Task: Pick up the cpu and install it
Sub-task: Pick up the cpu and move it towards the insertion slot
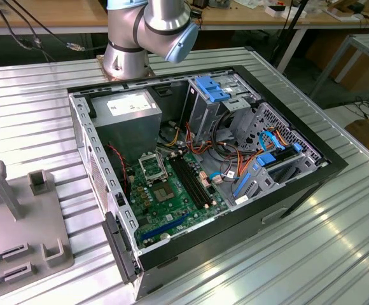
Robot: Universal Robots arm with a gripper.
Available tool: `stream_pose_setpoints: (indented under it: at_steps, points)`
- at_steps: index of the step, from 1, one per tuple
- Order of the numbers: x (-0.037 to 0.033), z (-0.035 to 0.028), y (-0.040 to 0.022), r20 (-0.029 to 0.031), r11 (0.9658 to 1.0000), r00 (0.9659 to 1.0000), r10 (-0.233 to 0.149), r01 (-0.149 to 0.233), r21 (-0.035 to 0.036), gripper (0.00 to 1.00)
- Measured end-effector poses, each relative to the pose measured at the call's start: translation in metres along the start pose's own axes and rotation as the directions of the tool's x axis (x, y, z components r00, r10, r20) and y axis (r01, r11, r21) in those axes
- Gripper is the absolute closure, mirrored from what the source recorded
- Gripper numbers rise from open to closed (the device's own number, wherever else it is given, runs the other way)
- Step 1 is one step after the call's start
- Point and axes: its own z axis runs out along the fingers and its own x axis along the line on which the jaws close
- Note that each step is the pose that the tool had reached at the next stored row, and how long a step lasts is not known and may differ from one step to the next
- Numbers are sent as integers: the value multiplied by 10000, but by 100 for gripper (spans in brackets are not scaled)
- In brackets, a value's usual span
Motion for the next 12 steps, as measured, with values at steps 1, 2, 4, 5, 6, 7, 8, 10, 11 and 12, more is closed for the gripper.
stream_pose_setpoints:
  at_steps: [1, 2, 4, 5, 6, 7, 8, 10, 11, 12]
  points:
    - [0, 0, 0, -1, 10000, 10000, 0, 0, 0, 60]
    - [0, 0, 0, -1, 10000, 10000, 1, -1, 0, 60]
    - [0, 0, 0, 0, 10000, 10000, 0, 0, 0, 60]
    - [0, 0, 0, -1, 10000, 10000, 0, 0, -1, 60]
    - [0, 1, 0, -1, 10000, 10000, 0, 0, 0, 60]
    - [0, 1, 0, 0, 10000, 10000, 0, 0, 0, 60]
    - [0, 1, 0, -1, 10000, 10000, 0, 0, 0, 60]
    - [0, 1, 0, 0, 10000, 10000, 0, 0, 0, 60]
    - [0, 2, 0, -1, 10000, 10000, 0, 0, 0, 60]
    - [0, 4, 0, 0, 10000, 10000, 0, 0, 0, 60]
